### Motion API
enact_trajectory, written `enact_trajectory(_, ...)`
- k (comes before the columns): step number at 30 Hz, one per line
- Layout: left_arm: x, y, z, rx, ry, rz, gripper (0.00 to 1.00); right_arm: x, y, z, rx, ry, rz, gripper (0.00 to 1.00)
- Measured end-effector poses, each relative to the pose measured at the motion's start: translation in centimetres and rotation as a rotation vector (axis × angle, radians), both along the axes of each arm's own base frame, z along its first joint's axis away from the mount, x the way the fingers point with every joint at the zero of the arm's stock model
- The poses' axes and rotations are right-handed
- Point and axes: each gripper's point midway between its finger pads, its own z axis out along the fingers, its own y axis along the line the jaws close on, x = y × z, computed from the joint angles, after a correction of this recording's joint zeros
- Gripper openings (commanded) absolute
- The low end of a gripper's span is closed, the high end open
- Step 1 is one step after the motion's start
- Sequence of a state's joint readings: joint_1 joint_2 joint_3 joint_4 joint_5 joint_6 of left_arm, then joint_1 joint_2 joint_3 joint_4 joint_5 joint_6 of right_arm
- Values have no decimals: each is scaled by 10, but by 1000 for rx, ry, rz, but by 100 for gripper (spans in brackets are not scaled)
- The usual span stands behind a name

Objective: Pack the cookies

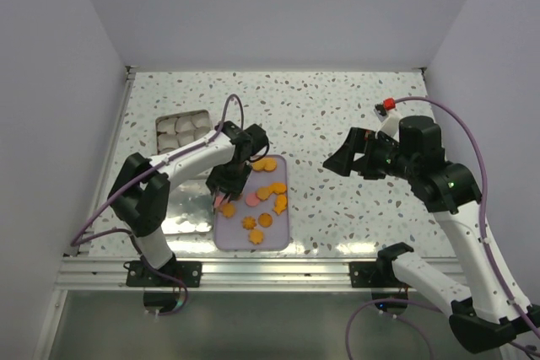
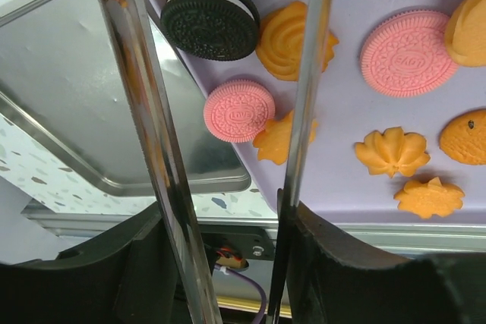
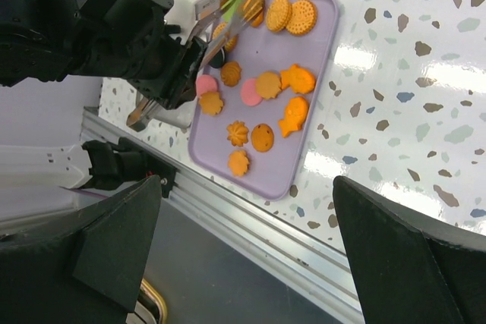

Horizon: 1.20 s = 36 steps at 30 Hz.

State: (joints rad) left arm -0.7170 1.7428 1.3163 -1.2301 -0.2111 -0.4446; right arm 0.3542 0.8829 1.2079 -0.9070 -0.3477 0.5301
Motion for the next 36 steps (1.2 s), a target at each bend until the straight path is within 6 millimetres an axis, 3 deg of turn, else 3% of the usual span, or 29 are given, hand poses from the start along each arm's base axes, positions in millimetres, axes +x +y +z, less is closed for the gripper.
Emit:
enact_trajectory(5, -3, -4, -1, -20, 18, 2, 51, 0, 0, 0, -5, -4, 3, 99)
enact_trajectory(12, -12, -8, -1, -32, 47, 3, 64, 0, 0, 0, -5, -4, 4, 99)
enact_trajectory(18, -29, -3, -10, 9, 100, 9, 63, -2, -1, 1, -3, -10, 4, 99)
enact_trajectory(24, -42, 9, -20, 80, 143, 36, 39, -8, -3, 4, 1, -22, 5, 99)
enact_trajectory(27, -43, 11, -20, 89, 144, 43, 36, -10, -4, 3, 0, -20, 6, 99)
enact_trajectory(33, -44, 9, -20, 81, 151, 51, 20, -12, -5, 0, -2, -16, 8, 99)
enact_trajectory(36, -44, 6, -18, 68, 155, 52, 19, -13, -3, -1, 2, -10, 14, 99)
